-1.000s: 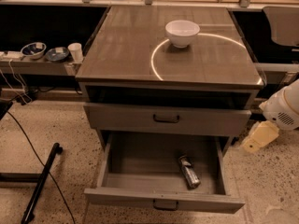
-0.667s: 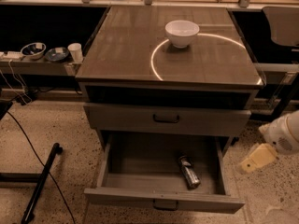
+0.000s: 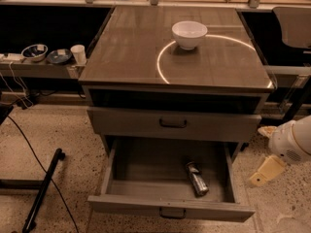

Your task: Pick redbull can from middle drawer and place on counter

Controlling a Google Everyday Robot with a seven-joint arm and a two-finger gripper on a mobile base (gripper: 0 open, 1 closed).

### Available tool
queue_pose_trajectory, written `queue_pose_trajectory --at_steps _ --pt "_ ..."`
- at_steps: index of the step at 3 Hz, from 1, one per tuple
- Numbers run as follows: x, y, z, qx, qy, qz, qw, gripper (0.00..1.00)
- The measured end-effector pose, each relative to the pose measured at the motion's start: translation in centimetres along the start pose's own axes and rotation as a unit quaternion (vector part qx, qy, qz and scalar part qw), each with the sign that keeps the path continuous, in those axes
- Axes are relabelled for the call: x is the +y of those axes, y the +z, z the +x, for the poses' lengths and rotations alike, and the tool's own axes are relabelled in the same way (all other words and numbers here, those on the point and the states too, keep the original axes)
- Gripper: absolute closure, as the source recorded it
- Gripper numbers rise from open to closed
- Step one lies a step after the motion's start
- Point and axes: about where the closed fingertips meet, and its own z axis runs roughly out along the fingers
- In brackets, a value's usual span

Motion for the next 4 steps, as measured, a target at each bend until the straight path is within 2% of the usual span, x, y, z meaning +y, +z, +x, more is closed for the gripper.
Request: queue_pose_trajectory --at_steps 1,2,3,4 --pt "1.6 4.3 0.2 -0.042 0.031 -0.029 0.9982 0.0" --pt "3.1 13.3 -2.2 -0.14 0.072 -0.055 0.986 0.0" --pt "3.2 13.2 -2.2 -0.139 0.071 -0.056 0.9861 0.0" --pt "2.2 16.0 -2.2 -0.163 0.075 -0.044 0.9829 0.0"
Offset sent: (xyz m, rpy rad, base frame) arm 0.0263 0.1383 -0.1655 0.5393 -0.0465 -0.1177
